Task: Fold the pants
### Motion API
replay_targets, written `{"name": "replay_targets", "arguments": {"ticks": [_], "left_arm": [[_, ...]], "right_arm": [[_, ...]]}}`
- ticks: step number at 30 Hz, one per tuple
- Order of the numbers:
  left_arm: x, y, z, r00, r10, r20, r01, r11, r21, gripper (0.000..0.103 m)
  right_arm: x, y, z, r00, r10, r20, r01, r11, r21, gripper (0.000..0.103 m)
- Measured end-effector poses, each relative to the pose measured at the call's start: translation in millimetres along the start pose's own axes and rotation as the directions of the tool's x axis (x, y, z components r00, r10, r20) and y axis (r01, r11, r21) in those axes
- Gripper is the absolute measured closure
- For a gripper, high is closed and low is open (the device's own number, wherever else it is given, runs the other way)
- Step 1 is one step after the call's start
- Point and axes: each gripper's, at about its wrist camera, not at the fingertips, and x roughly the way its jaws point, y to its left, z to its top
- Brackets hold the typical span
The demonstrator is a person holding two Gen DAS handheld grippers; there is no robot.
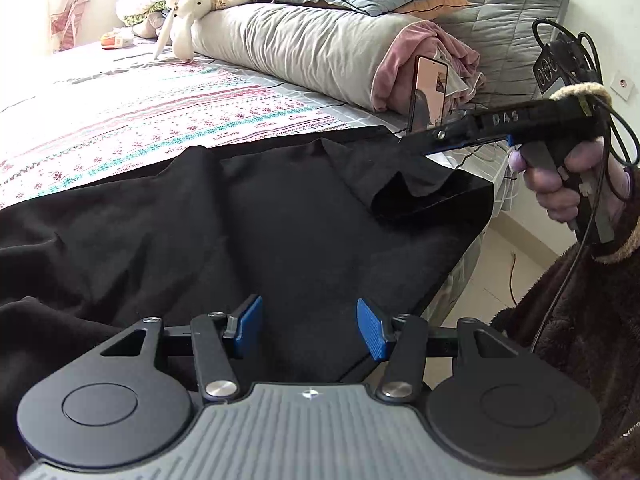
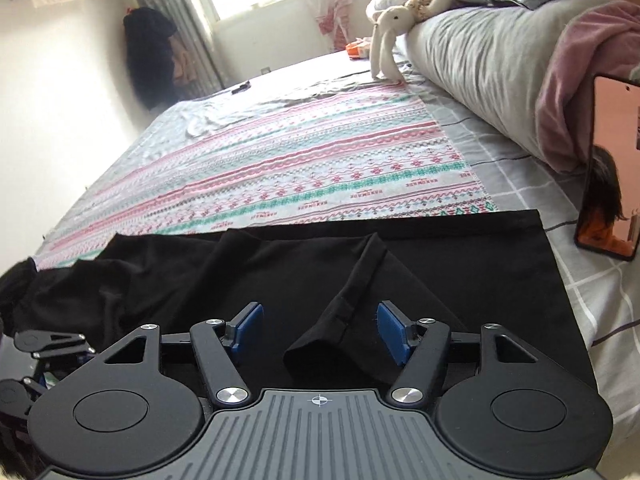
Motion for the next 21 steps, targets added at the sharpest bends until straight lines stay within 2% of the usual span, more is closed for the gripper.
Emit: {"name": "replay_targets", "arguments": {"ticks": [1,4,7,9,10,11,13,16,21], "left_arm": [[0.9,-0.6,0.5,1.000,0.001,-0.002,-0.001,1.000,-0.002,0.032],[3.6,-1.1,0.9,1.000,0.009,-0.005,-0.009,1.000,-0.006,0.032],[4.9,-2.4,0.5,1.000,0.012,-0.008,-0.012,1.000,-0.004,0.032],[5.3,-2.5,0.0,1.000,0.015,-0.010,-0.015,1.000,-0.001,0.032],[5.4,-2.3,0.0,1.000,0.017,-0.011,-0.017,1.000,-0.002,0.032],[5.7,-1.9,0.1,1.000,0.019,-0.012,-0.019,1.000,-0.005,0.032],[6.9,-1.1,0.8,1.000,0.020,-0.016,-0.020,1.000,-0.013,0.032],[9.9,-1.4,1.8,1.000,0.020,-0.021,-0.021,1.000,-0.015,0.032],[15.9,-3.4,3.0,1.000,0.005,-0.030,-0.005,1.000,-0.016,0.032]], "right_arm": [[6.5,9.2,-2.0,1.000,-0.007,-0.022,0.006,0.999,-0.040,0.040],[24.8,29.9,-7.4,0.994,-0.097,-0.050,0.090,0.988,-0.127,0.040],[37.7,30.6,-7.2,0.989,-0.130,-0.070,0.123,0.988,-0.095,0.043],[40.5,22.8,-3.4,0.986,-0.139,-0.087,0.134,0.989,-0.060,0.063],[41.9,19.1,-0.3,0.982,-0.153,-0.107,0.147,0.987,-0.062,0.089],[43.4,13.9,3.9,0.976,-0.176,-0.130,0.168,0.984,-0.066,0.100],[40.4,4.1,14.2,0.963,-0.230,-0.139,0.219,0.972,-0.090,0.100],[34.8,-15.6,36.8,0.937,-0.335,-0.104,0.319,0.937,-0.138,0.100],[53.3,-59.0,62.7,0.870,-0.488,-0.064,0.472,0.865,-0.171,0.100]]}}
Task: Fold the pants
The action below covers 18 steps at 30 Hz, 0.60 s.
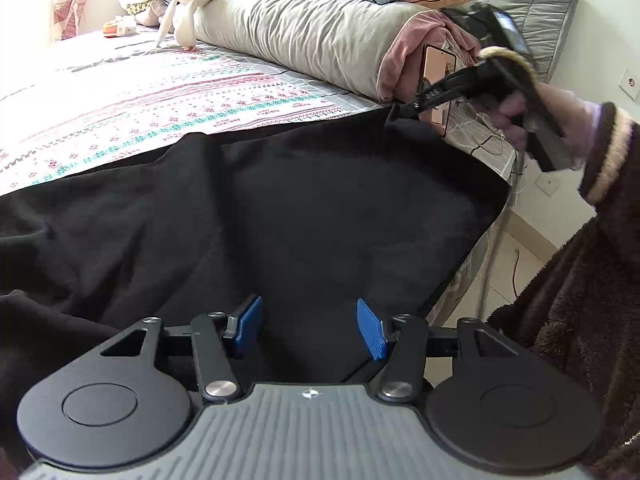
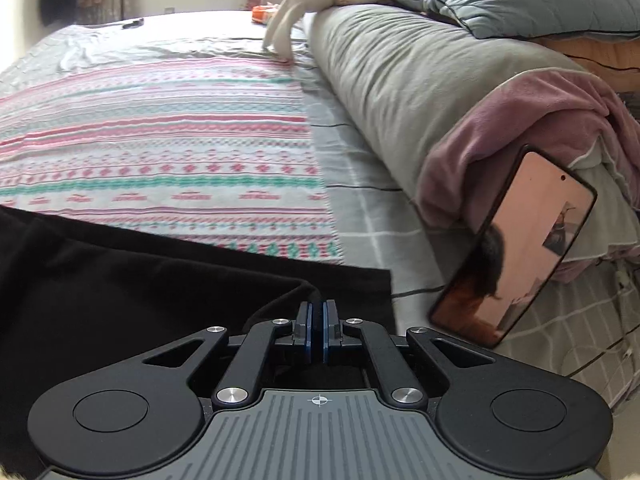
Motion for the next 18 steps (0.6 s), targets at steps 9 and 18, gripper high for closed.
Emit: {"name": "replay_targets", "arguments": {"ticks": [9,18], "left_arm": [[9.4,-7.0,6.4,1.000,-0.024,0.015,0.024,1.000,0.007,0.032],[14.6,-11.7,7.8,1.000,-0.029,0.006,0.029,0.999,0.014,0.032]], "right_arm": [[55.2,-8.7,6.8,0.993,-0.119,-0.004,0.119,0.991,-0.064,0.101],[65.5,-12.6,13.9,0.992,-0.129,0.018,0.129,0.992,-0.006,0.099]]}}
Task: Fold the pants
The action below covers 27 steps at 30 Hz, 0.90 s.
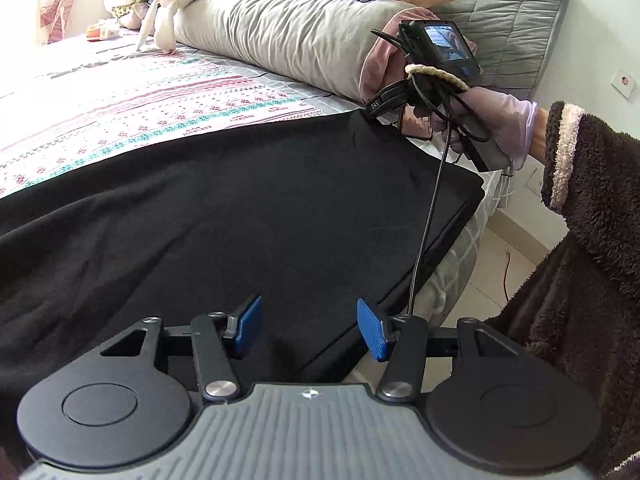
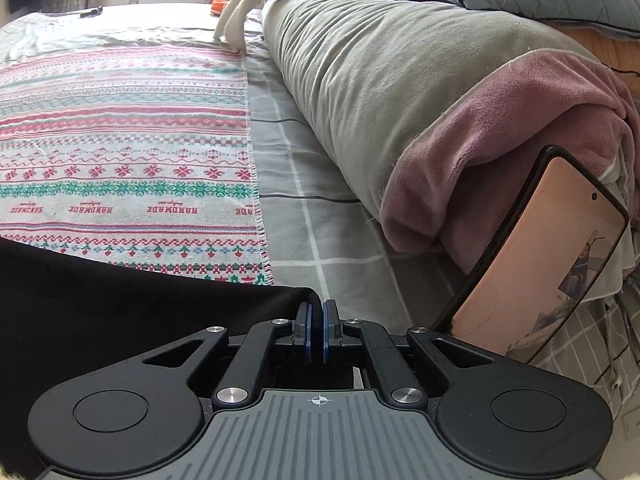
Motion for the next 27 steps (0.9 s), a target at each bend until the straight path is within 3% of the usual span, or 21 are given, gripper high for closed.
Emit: {"name": "replay_targets", "arguments": {"ticks": [3,5,8,12,14,19,24,27], "left_arm": [[-4.2,-0.9,-0.8,1.000,0.006,0.006,-0.006,1.000,0.001,0.032],[-7.1,-0.6,0.0,1.000,0.012,0.017,-0.012,1.000,0.008,0.032],[-11.5,-1.2,-1.4,1.000,0.017,0.022,-0.017,1.000,0.012,0.032],[-18.8,-3.1,-5.2,0.999,0.028,0.022,-0.028,0.999,0.016,0.032],[-24.8,-5.2,-7.4,0.999,0.042,0.032,-0.043,0.999,0.027,0.030],[-38.0,-7.3,-13.9,0.993,0.099,0.058,-0.101,0.994,0.034,0.019],[-59.5,4.3,-24.8,0.981,0.181,0.065,-0.179,0.983,-0.035,0.010],[-76.1,15.9,-30.6,0.963,0.257,0.085,-0.250,0.965,-0.081,0.005]], "right_arm": [[-8.9,-1.1,1.3,1.000,-0.008,0.009,0.008,1.000,0.016,0.083],[-24.4,-7.8,4.0,0.999,-0.009,0.040,0.007,0.999,0.051,0.066],[-51.1,-18.0,5.0,0.997,0.044,0.064,-0.052,0.991,0.122,0.045],[-86.1,-25.5,2.8,0.995,0.083,0.048,-0.090,0.980,0.177,0.042],[-101.1,-35.0,-0.8,0.993,0.111,0.044,-0.119,0.966,0.231,0.034],[-125.9,-39.3,-18.3,0.984,0.179,0.014,-0.176,0.941,0.290,0.028],[-143.5,7.8,-36.7,0.960,0.282,0.008,-0.274,0.928,0.250,0.022],[-151.8,50.9,-43.5,0.937,0.348,0.015,-0.346,0.923,0.170,0.020]]}}
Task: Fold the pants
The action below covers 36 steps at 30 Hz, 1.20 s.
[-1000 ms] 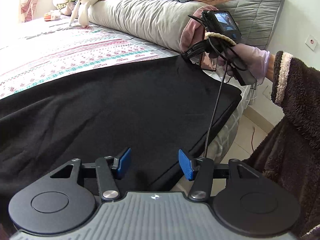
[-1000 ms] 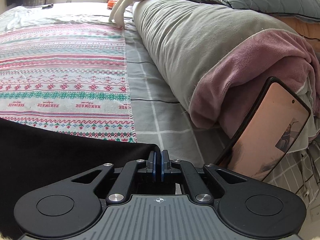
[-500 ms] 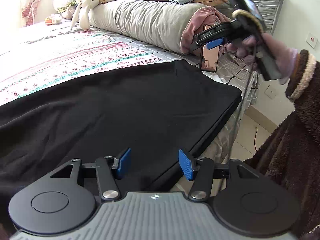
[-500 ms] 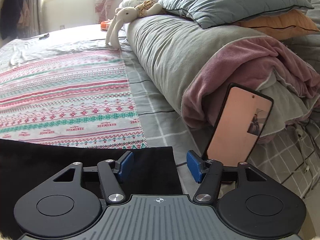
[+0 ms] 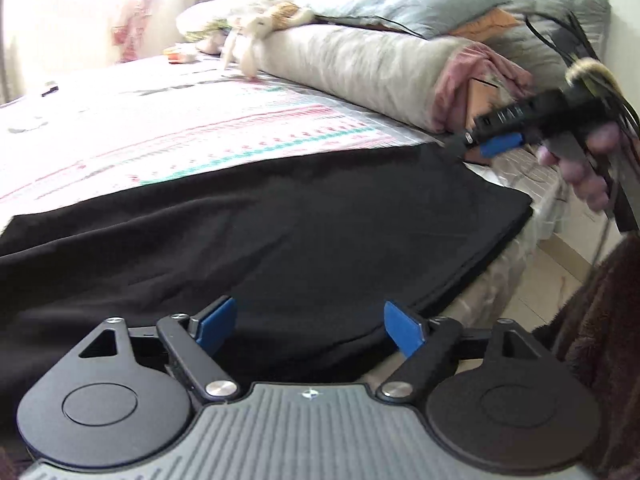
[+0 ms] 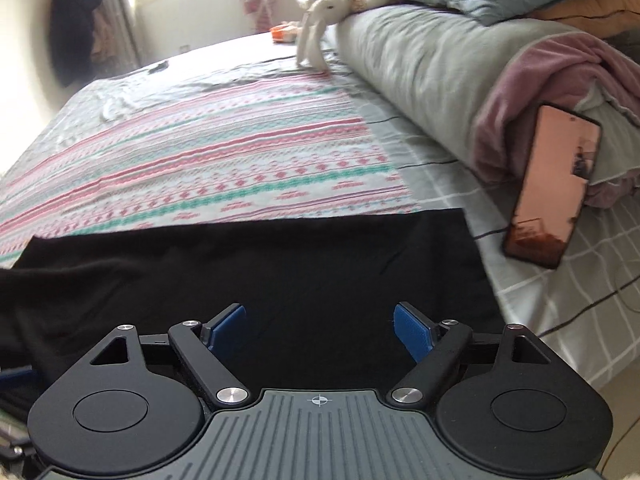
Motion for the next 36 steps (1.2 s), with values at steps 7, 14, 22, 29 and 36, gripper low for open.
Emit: {"name": "replay_targets", "arguments": {"ticks": [7,14,22,29,36], "left_arm": [[-25.4,45.9,-10.2,0.976,0.217,0.011,-0.215,0.971,-0.107,0.001],[-55.4,107.4,-28.3,0.923,0.381,-0.061,-0.379,0.868,-0.321,0.001],[-83.6,161.0,-49.5,0.821,0.546,-0.168,-0.550,0.674,-0.494,0.001],[-118.9,209.8,-76.1,0.704,0.668,-0.243,-0.618,0.406,-0.674,0.013],[-146.2,233.1,-103.3,0.666,0.682,-0.301,-0.569,0.204,-0.797,0.053]], "right_arm": [[13.8,64.6,-19.1,0.996,0.092,-0.002,-0.092,0.987,-0.133,0.013],[37.2,119.0,-36.1,0.990,0.118,-0.071,-0.133,0.957,-0.257,0.013],[35.7,189.7,-63.6,0.972,0.231,-0.051,-0.228,0.852,-0.471,0.013],[30.6,240.3,-97.8,0.938,0.337,-0.081,-0.309,0.706,-0.638,0.013],[27.2,253.0,-106.5,0.912,0.405,-0.066,-0.343,0.663,-0.665,0.015]]}}
